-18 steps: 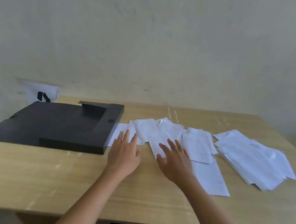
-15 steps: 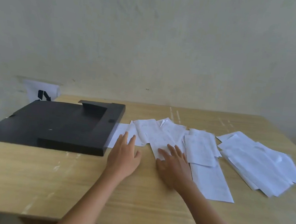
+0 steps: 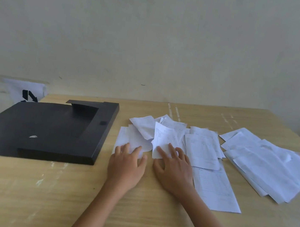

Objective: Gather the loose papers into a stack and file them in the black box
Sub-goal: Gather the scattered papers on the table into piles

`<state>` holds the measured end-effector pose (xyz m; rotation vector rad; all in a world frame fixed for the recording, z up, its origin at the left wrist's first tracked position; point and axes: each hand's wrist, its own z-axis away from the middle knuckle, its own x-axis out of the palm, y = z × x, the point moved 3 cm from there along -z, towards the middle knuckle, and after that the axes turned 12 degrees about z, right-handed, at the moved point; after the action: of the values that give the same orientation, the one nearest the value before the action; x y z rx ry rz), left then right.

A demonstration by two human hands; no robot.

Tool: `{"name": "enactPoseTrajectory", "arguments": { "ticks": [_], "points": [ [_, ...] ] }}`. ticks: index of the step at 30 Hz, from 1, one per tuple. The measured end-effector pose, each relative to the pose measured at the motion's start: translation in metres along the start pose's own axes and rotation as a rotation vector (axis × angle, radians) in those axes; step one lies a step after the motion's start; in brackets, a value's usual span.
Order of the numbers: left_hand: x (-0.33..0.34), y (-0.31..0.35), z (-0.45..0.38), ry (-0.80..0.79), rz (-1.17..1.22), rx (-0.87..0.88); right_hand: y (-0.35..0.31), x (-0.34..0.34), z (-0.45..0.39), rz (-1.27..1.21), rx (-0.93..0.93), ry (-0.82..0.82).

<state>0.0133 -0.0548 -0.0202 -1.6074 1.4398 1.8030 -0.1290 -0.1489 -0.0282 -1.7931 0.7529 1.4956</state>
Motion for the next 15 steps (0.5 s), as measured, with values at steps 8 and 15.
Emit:
{"name": "enactPoseTrajectory", "arguments": {
  "ticks": [8,15],
  "points": [
    [-0.007,-0.010,-0.012,0.158,0.047,0.002,0.003,-0.001,0.006,-0.092,0.059,0.072],
    [0.001,-0.015,-0.038,0.054,-0.004,-0.105,0.002,0.002,0.003,-0.125,0.050,0.028]
  ]
}}
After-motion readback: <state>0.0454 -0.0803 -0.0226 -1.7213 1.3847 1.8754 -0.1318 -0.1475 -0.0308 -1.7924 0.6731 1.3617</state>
